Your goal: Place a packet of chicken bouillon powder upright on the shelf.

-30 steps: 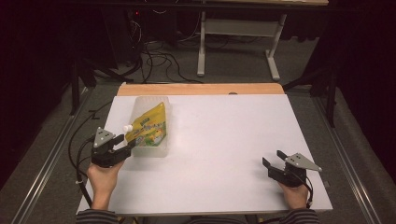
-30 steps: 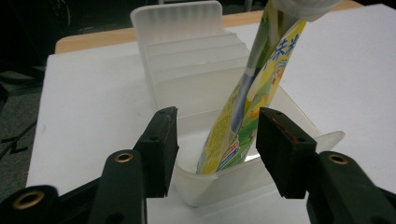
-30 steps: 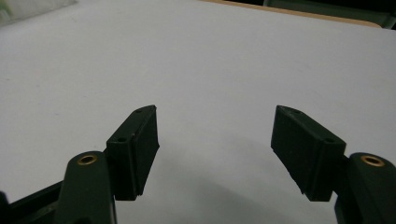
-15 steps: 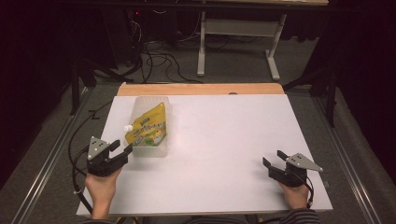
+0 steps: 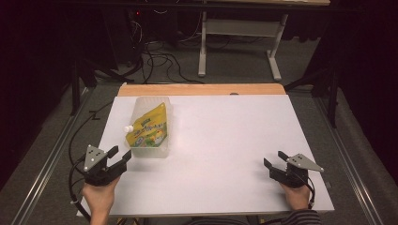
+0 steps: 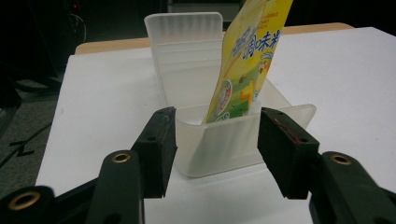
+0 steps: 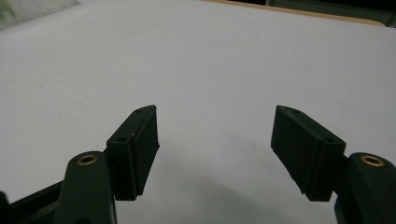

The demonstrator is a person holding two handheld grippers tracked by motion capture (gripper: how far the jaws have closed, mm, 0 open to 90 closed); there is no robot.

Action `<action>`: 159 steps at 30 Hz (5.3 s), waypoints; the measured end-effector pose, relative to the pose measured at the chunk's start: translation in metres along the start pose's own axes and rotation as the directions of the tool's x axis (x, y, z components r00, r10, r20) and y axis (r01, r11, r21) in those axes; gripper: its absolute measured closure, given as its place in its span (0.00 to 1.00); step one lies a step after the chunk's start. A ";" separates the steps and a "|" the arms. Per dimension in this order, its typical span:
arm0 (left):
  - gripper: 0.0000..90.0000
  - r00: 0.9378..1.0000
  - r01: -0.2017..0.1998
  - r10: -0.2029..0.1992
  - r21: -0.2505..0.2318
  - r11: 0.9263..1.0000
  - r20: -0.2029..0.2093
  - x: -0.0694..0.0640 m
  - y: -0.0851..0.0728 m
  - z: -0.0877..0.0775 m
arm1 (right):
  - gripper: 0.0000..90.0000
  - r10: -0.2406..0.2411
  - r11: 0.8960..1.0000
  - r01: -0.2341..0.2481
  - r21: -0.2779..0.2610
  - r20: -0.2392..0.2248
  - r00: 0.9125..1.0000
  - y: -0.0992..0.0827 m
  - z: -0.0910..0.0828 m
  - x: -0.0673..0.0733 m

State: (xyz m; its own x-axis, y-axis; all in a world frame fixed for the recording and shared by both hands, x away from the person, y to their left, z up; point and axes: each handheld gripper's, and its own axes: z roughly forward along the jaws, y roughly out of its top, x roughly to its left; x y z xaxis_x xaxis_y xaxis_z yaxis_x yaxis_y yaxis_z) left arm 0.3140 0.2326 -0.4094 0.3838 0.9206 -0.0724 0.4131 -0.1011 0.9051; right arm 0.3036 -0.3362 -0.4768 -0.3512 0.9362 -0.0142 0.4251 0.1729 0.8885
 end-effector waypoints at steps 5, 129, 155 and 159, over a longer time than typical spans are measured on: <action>0.52 1.000 -0.004 0.004 -0.009 1.000 0.011 -0.004 -0.002 -0.002 | 0.36 0.005 1.000 -0.004 0.013 0.000 1.000 0.000 0.001 0.001; 0.38 0.929 -0.145 0.097 0.108 0.984 0.358 -0.130 -0.010 0.107 | 0.37 0.003 1.000 -0.003 0.002 -0.007 1.000 0.000 0.000 0.000; 0.34 0.948 -0.157 0.113 0.127 0.979 0.296 -0.133 -0.021 0.134 | 0.37 -0.013 1.000 0.013 0.011 -0.009 1.000 0.000 0.001 0.002; 0.35 0.951 -0.186 0.153 0.099 0.978 0.270 -0.135 -0.023 0.134 | 0.37 -0.007 1.000 0.007 0.010 -0.015 1.000 0.000 0.001 0.001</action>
State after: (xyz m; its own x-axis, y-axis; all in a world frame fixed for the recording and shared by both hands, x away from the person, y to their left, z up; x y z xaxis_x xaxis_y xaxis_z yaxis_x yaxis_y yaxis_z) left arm 0.3636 0.0605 -0.4767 0.6510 0.7579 -0.0433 0.4145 -0.3071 0.8567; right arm 0.3041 -0.3352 -0.4769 -0.3664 0.9304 -0.0131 0.4309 0.1821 0.8838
